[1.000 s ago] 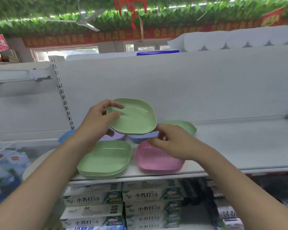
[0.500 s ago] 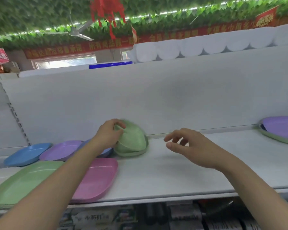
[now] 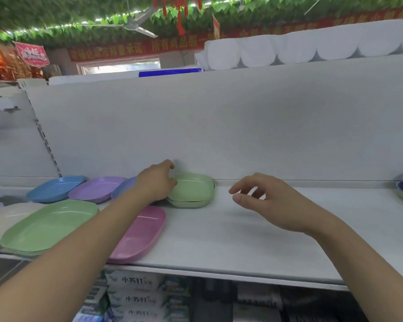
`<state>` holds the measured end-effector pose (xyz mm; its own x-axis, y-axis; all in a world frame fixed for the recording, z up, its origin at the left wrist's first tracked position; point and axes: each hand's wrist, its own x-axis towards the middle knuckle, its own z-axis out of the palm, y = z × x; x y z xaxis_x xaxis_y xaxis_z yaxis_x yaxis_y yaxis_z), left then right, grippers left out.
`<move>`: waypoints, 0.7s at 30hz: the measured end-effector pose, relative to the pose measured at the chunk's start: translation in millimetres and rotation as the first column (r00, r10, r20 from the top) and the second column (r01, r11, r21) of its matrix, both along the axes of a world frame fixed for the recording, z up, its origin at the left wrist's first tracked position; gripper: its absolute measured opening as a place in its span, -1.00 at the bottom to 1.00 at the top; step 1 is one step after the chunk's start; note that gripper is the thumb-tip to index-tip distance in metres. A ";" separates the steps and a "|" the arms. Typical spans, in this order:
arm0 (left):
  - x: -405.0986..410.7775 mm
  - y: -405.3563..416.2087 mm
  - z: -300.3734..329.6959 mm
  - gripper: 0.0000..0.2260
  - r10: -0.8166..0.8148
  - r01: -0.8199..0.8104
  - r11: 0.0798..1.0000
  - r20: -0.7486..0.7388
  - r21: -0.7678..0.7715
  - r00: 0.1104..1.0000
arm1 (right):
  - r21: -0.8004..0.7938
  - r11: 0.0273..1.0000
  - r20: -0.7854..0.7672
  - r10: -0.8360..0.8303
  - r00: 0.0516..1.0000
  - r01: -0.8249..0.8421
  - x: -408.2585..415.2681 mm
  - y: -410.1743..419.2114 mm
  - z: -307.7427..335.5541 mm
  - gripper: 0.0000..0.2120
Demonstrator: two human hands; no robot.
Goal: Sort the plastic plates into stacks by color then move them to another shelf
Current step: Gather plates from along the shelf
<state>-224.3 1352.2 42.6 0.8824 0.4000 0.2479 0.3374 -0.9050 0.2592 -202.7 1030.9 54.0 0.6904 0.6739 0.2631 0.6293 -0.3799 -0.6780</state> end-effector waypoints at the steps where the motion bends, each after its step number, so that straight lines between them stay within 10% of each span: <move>1: -0.1 -0.6 -2.2 -0.58 -0.031 0.031 0.999 -0.026 -0.011 0.999 | -0.006 1.000 0.002 0.011 1.000 -0.011 -2.4 5.2 -0.1 -0.90; 21: -56.1 -81.9 11.0 -0.84 -0.683 0.708 0.704 0.226 -0.049 0.695 | 0.089 0.937 0.052 -0.344 0.938 0.338 -61.5 -7.3 -19.2 -0.90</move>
<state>-280.4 1270.3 53.6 0.8652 -0.2730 0.4207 -0.4393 -0.8173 0.3730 -264.1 1023.6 34.8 0.8543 0.3766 0.3582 0.5156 -0.5274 -0.6753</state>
